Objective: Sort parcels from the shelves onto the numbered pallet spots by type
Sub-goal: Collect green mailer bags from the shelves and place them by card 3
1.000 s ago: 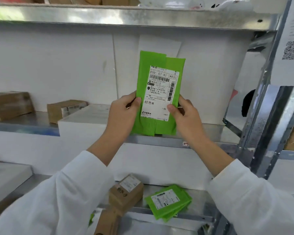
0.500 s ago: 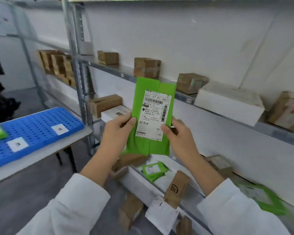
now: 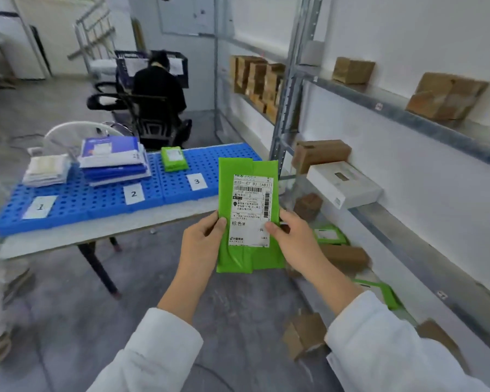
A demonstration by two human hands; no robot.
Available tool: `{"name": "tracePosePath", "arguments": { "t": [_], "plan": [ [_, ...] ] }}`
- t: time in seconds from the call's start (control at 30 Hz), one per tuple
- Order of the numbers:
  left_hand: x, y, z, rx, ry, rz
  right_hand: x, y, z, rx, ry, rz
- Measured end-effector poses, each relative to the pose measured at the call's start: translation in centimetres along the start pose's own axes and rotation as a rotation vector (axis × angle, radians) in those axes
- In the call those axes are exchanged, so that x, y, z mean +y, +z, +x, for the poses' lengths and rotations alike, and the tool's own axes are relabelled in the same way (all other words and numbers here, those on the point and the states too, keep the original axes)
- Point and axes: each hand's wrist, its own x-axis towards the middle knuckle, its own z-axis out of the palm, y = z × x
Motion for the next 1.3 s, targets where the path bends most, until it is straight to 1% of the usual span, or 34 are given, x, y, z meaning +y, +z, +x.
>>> {"name": "tracePosePath", "arguments": {
  "t": [0.23, 0.33, 0.47, 0.63, 0.77, 1.03, 1.3],
  "plan": [
    [-0.4, -4.3, 4.7, 0.165, 0.002, 0.104, -1.6, 5.8, 6.8, -0.147, -0.028, 0.103],
    [-1.1, -4.7, 8.1, 0.209, -0.001, 0.168, -1.1, 7.1, 11.0, -0.196, -0.059, 0.123],
    [-1.6, -4.4, 13.3, 0.279, -0.018, 0.207, -0.7, 8.6, 16.9, -0.246, -0.048, 0.191],
    [-1.2, -4.0, 19.9, 0.298, -0.032, 0.253, -0.2, 9.8, 24.3, -0.271, -0.068, 0.212],
    [-1.8, -3.4, 24.2, 0.324, -0.047, 0.242, 0.3, 10.2, 29.1, -0.294, -0.096, 0.229],
    [-3.3, -2.7, 30.2, 0.346, -0.067, 0.206, 1.3, 11.5, 35.2, -0.327, -0.054, 0.224],
    [-5.0, -5.1, 37.7, 0.347, -0.086, 0.171, 0.8, 14.8, 42.0, -0.323, -0.03, 0.198]
  ]
}}
